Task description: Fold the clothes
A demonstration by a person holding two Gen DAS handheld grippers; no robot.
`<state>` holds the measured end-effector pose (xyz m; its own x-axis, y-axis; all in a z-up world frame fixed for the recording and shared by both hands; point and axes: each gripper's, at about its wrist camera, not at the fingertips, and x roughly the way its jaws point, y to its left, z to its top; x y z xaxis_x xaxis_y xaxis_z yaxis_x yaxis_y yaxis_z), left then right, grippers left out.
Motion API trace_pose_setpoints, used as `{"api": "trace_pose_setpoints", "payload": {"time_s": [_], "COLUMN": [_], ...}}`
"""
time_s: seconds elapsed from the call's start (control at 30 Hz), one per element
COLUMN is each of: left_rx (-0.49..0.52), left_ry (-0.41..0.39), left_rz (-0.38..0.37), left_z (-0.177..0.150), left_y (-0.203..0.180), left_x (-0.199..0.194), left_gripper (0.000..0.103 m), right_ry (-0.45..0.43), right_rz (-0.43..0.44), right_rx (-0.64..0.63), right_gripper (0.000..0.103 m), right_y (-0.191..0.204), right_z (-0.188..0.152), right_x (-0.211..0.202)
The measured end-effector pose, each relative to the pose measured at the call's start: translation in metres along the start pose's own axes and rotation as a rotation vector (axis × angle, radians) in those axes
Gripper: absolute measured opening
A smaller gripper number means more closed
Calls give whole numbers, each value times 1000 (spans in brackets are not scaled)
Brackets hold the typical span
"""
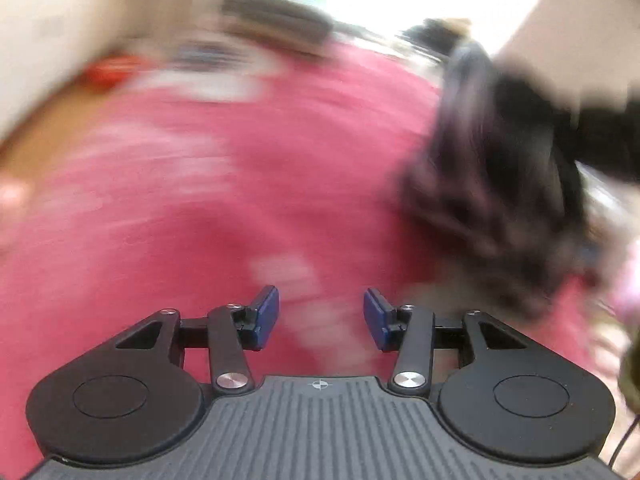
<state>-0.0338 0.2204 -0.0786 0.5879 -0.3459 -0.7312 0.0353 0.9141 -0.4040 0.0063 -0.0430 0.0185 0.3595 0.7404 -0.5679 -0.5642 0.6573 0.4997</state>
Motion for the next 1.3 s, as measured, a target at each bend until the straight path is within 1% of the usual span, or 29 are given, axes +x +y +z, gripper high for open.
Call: {"api": "trace_pose_setpoints", "payload": {"time_s": [0.03,0.07,0.13,0.2,0.27,0.33,0.4,0.47,0.5,0.53,0.6,0.67,0.77,0.83,0.9,0.93,1.0,1.03,1.1,1.13,1.2,1.27,1.3], "left_rx": [-73,-145,-262,-326,-334,-324,-301,-252,-221,-185,-108,-20,134,264,383,433,534,553,529,506,458,407,388], "left_ry": [-9,-19,-38,-63,-78,-84,-75,-61,-55,-48,-28,-16,4,23,52,66,93,107,134,133,100,38,11], "left_rz": [56,112,189,235,234,202,146,85,56,31,-9,-24,-2,54,123,158,228,248,265,276,285,281,261], "left_z": [-7,-14,-27,-34,-33,-27,-17,-7,-2,1,5,5,-3,-13,-25,-31,-44,-48,-48,-45,-36,-25,-19], "left_y": [26,52,89,109,113,106,93,72,62,50,25,0,-38,-61,-76,-81,-89,-89,-85,-82,-78,-77,-78], "left_x": [-16,-32,-56,-70,-72,-63,-49,-35,-29,-22,-11,1,17,30,41,43,47,45,36,29,14,-2,-7], "left_gripper": [47,47,47,47,47,47,47,47,48,48,48,48,48,48,48,48,48,48,48,48,48,48,48], "right_ry": [33,77,185,250,246,196,113,18,-24,-56,-89,-104,-93,-55,11,17,24,34,52,48,6,-49,-80], "right_rz": [11,30,82,135,180,200,192,145,104,39,-92,-209,-353,-419,-438,-442,-447,-446,-443,-439,-429,-411,-392], "right_rx": [5,14,43,83,92,68,39,24,22,25,38,65,84,80,83,59,-31,-61,-122,-134,-108,-47,-4], "right_gripper": [34,42,44,44,44,44,46,50,51,51,51,51,51,51,49,49,49,49,48,46,46,46,47], "right_y": [9,16,24,28,29,23,10,-9,-20,-34,-61,-87,-117,-131,-141,-139,-127,-123,-116,-114,-112,-118,-123], "right_z": [-15,-31,-62,-83,-91,-89,-84,-80,-78,-77,-79,-87,-105,-121,-135,-142,-152,-153,-156,-156,-150,-143,-139], "right_x": [27,53,94,110,102,80,47,10,-8,-25,-53,-75,-95,-96,-87,-85,-89,-89,-91,-94,-101,-114,-120]}}
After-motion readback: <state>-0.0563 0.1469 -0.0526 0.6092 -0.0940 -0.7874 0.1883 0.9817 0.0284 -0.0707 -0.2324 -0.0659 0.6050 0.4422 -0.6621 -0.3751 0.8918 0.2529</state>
